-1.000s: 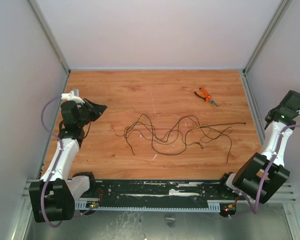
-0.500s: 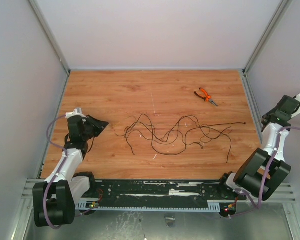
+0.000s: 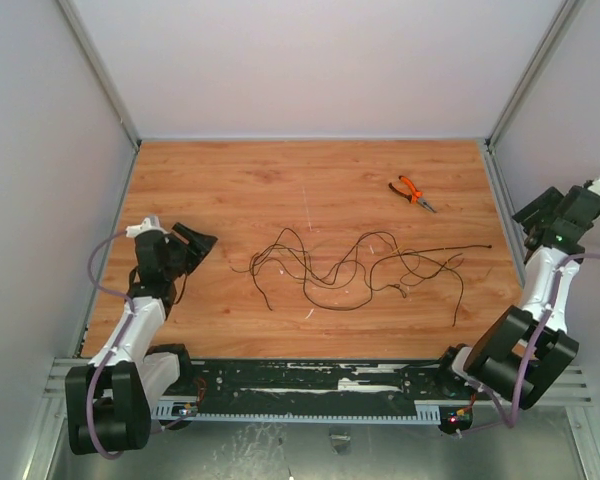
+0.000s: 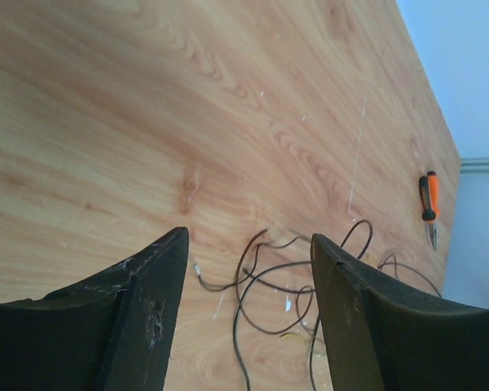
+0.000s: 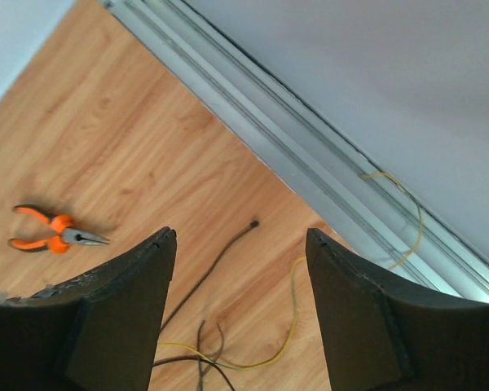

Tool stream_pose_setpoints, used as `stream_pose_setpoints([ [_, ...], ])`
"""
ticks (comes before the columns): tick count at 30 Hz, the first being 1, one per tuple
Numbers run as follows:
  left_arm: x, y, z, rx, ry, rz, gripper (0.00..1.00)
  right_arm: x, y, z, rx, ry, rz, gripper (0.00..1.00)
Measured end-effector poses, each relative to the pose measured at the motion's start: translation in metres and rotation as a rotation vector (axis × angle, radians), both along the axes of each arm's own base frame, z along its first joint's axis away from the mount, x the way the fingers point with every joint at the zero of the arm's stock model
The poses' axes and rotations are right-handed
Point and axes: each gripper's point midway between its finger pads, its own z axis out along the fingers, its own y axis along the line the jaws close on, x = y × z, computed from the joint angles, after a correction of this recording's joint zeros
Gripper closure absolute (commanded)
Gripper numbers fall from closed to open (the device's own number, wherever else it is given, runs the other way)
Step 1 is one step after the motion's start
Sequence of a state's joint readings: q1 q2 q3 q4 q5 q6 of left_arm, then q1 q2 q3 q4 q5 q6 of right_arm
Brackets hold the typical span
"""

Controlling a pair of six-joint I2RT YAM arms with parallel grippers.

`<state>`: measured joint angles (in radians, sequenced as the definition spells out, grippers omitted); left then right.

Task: Zip-tie the wires
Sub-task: Straighten the cable at the center of the board, then pick up the ribbon at the center of the board.

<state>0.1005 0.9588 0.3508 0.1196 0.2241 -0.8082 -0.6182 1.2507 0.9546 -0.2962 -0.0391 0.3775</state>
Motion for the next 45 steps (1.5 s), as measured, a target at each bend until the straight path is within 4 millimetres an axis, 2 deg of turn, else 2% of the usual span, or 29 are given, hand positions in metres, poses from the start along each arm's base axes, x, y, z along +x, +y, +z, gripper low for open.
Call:
stream_pose_setpoints([
  [2, 0.005, 0.003, 0.009, 0.024, -0.016, 0.002, 0.32, 0.006, 0.007, 0.012, -0.009, -0.029, 0.032, 0.33],
  [4, 0.013, 0.007, 0.027, 0.054, -0.049, 0.003, 0.32, 0.014, 0.018, 0.026, -0.022, -0.060, 0.072, 0.33],
  [8, 0.031, 0.011, 0.075, 0.115, -0.153, -0.012, 0.31, 0.033, 0.051, 0.048, -0.035, -0.113, 0.183, 0.33],
  [11, 0.041, 0.010, 0.112, 0.154, -0.230, -0.039, 0.30, 0.044, 0.078, 0.053, -0.033, -0.126, 0.260, 0.34],
  [13, 0.044, 0.007, 0.136, 0.170, -0.283, -0.069, 0.30, 0.051, 0.095, 0.052, -0.025, -0.125, 0.304, 0.36],
  [16, 0.046, -0.003, 0.165, 0.182, -0.349, -0.127, 0.28, 0.058, 0.112, 0.044, -0.003, -0.110, 0.341, 0.44],
  [20, 0.043, -0.023, 0.191, 0.183, -0.414, -0.218, 0.28, 0.055, 0.117, 0.010, 0.051, -0.056, 0.324, 0.47],
  [24, 0.038, -0.039, 0.196, 0.176, -0.433, -0.286, 0.27, 0.045, 0.121, -0.032, 0.104, 0.032, 0.287, 0.47],
  [31, 0.037, -0.051, 0.189, 0.184, -0.421, -0.339, 0.26, 0.020, 0.134, -0.082, 0.166, 0.127, 0.251, 0.47],
  [39, 0.043, -0.060, 0.169, 0.194, -0.372, -0.382, 0.24, 0.024, 0.141, -0.091, 0.147, 0.148, 0.255, 0.46],
  [45, 0.042, -0.061, 0.166, 0.197, -0.368, -0.390, 0.23, 0.031, 0.133, -0.107, 0.130, 0.208, 0.231, 0.45],
])
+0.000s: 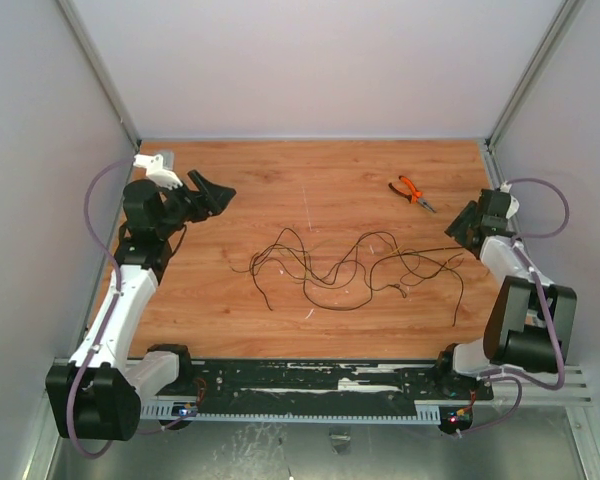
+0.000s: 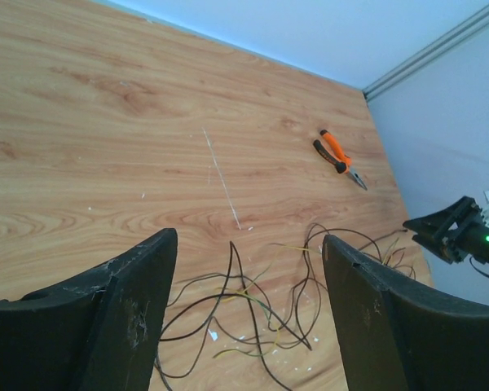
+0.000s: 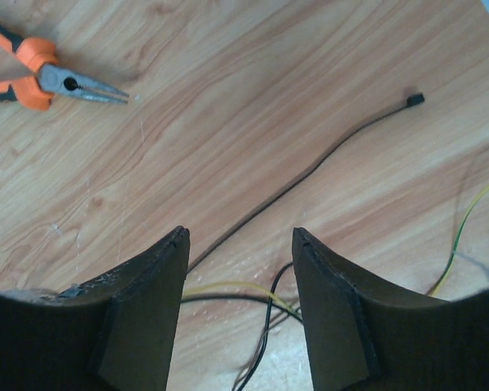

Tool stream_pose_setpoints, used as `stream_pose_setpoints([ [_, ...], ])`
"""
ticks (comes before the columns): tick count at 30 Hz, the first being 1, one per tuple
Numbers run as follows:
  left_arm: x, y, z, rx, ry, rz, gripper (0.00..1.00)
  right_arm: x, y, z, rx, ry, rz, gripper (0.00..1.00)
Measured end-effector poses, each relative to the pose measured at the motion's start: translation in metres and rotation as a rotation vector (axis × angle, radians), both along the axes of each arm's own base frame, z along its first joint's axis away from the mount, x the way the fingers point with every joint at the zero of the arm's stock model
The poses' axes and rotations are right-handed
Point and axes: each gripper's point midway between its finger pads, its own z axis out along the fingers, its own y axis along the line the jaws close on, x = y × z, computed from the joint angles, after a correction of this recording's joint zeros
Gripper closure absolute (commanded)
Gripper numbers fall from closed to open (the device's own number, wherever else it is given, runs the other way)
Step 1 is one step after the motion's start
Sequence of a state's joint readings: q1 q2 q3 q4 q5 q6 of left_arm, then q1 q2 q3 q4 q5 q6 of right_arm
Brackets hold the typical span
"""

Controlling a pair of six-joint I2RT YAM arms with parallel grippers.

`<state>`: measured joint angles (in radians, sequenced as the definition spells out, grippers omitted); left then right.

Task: Zip-tie the wires
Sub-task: Pick up the ribbon at the center of the board.

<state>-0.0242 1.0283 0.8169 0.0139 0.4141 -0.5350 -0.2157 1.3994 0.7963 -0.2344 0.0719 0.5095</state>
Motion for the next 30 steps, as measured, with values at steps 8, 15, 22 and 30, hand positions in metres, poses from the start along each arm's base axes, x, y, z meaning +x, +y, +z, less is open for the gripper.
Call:
stream_pose_setpoints([
  [8, -0.005, -0.002, -0.013, 0.005, 0.020, -0.006, 0.21, 0.032, -0.034, 0.012, -0.106, 0.018, -0.072, 0.44],
  [15, -0.016, -0.003, -0.014, 0.007, 0.002, -0.012, 0.20, 0.036, -0.067, 0.005, -0.152, 0.076, -0.159, 0.44],
  [22, -0.019, -0.010, -0.024, 0.021, 0.012, -0.027, 0.03, 0.029, -0.083, -0.013, -0.159, 0.157, -0.201, 0.43],
  [30, -0.019, -0.017, -0.044, 0.061, 0.046, -0.027, 0.02, 0.025, -0.085, -0.024, -0.155, 0.202, -0.204, 0.43],
])
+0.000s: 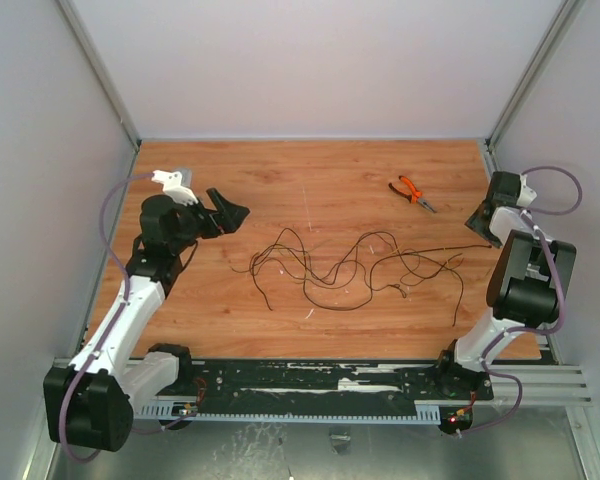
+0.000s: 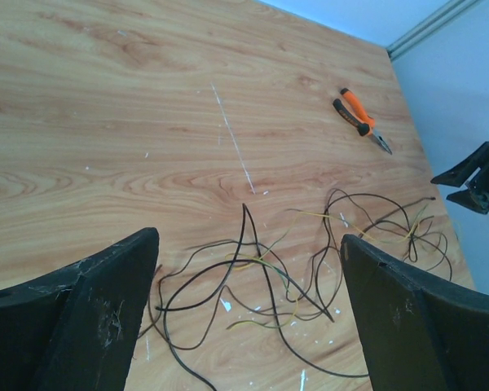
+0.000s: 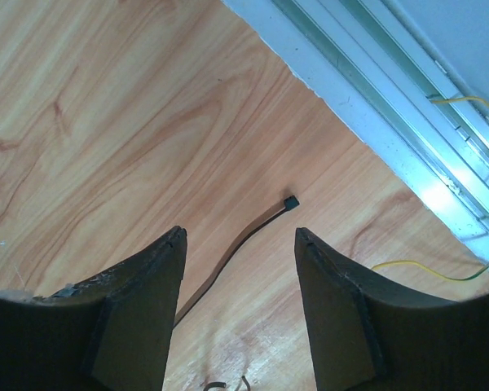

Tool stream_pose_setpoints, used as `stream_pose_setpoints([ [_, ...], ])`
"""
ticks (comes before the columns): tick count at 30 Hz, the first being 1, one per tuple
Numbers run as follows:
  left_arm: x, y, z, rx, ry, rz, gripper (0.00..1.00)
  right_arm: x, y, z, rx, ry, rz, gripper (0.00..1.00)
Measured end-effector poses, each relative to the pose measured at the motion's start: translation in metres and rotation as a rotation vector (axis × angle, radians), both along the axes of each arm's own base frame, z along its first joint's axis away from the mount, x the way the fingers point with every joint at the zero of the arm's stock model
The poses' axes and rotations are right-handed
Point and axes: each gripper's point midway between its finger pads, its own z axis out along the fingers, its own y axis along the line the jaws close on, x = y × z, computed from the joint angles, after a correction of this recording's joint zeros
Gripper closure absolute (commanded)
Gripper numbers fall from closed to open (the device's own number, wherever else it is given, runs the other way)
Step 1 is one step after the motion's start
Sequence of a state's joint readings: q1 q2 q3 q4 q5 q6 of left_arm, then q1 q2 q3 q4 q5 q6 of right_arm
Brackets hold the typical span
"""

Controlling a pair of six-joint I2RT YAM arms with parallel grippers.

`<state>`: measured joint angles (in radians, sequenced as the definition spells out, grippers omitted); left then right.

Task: Zip-tie the wires
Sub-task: Pick up the ribbon at the center of the board.

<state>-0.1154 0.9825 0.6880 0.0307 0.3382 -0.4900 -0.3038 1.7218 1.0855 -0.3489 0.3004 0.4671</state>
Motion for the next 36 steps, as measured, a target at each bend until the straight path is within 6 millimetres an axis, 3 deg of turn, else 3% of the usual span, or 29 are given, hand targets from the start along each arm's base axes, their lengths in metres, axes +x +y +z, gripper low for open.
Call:
stream_pose_setpoints([
  [10, 0.001, -0.019, -0.013, 0.039, 0.013, -0.053, 0.02, -0.004, -0.004, -0.002, -0.011, 0.011, -0.042, 0.45],
  [15, 0.000, -0.024, -0.016, 0.051, 0.016, -0.067, 0.02, -0.008, -0.003, -0.014, 0.004, 0.031, -0.064, 0.46],
  [22, -0.001, -0.026, -0.016, 0.059, 0.012, -0.073, 0.02, -0.012, -0.001, -0.031, 0.023, 0.062, -0.085, 0.46],
  [36, 0.001, -0.027, -0.022, 0.076, 0.020, -0.075, 0.02, -0.010, -0.018, -0.032, 0.024, 0.028, -0.137, 0.52],
])
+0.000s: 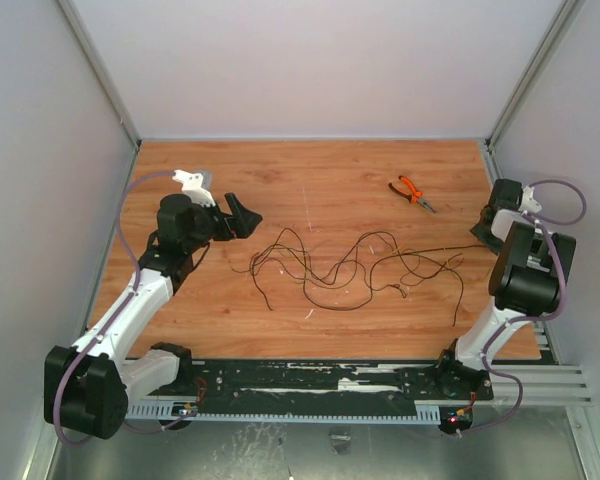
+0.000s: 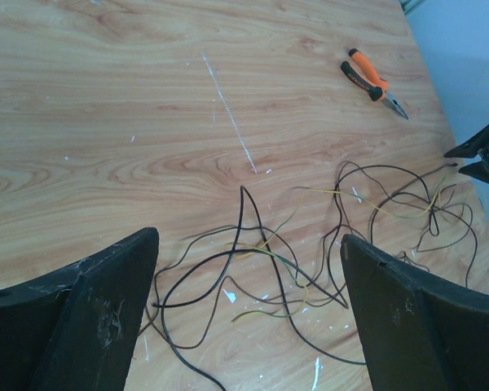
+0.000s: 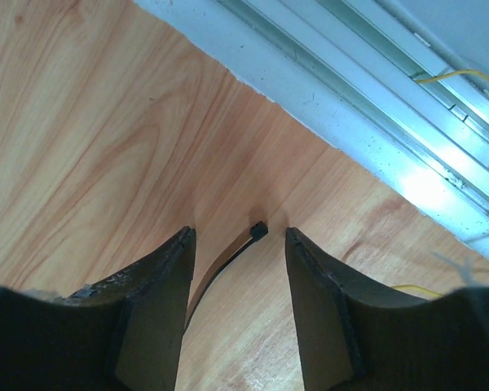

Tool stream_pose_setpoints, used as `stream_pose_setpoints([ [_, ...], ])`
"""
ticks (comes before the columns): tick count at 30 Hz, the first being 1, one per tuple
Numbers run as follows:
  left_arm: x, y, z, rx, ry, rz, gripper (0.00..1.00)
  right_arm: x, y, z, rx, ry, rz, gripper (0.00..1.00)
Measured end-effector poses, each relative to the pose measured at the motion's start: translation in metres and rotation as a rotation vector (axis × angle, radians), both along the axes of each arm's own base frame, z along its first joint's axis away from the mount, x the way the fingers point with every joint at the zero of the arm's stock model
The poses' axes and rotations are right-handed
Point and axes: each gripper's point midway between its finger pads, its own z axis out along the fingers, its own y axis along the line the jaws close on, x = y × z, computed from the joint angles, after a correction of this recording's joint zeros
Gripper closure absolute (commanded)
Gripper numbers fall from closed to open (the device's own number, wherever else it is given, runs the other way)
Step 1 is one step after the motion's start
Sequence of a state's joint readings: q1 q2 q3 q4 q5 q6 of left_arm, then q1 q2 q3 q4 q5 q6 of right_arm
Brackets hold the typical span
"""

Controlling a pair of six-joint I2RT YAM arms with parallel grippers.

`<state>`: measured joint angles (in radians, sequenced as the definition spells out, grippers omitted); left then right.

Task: Zip-tie the wires
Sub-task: Pick up the ribbon at the center of the board.

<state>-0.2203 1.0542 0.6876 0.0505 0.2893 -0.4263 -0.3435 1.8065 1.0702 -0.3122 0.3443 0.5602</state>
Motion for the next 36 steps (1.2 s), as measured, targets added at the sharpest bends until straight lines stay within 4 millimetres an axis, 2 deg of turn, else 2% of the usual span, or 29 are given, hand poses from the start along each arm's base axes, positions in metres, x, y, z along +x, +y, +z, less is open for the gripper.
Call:
stream_pose_setpoints([
  [3, 0.0002, -0.0002, -0.0010, 0.001, 0.003, 0.000, 0.02, 0.0006, -0.0023, -0.0002, -0.001, -0.005, -0.006, 0.59],
  [12, 0.0003, -0.0007, -0.0022, 0.004, 0.005, -0.003, 0.02, 0.0061, -0.0049, -0.0007, -0.007, -0.023, -0.007, 0.70],
  [25, 0.0006, -0.0014, -0.0044, 0.009, 0.009, -0.007, 0.02, 0.0077, -0.0073, -0.0007, -0.008, -0.034, -0.016, 0.81],
  [29, 0.0006, -0.0012, -0.0046, 0.013, 0.007, -0.008, 0.02, 0.0083, -0.0073, -0.0005, -0.007, -0.037, -0.019, 0.90],
  [36, 0.0016, -0.0013, -0.0004, 0.018, -0.001, -0.010, 0.02, 0.0085, -0.0071, -0.0003, -0.004, -0.041, -0.023, 1.00],
])
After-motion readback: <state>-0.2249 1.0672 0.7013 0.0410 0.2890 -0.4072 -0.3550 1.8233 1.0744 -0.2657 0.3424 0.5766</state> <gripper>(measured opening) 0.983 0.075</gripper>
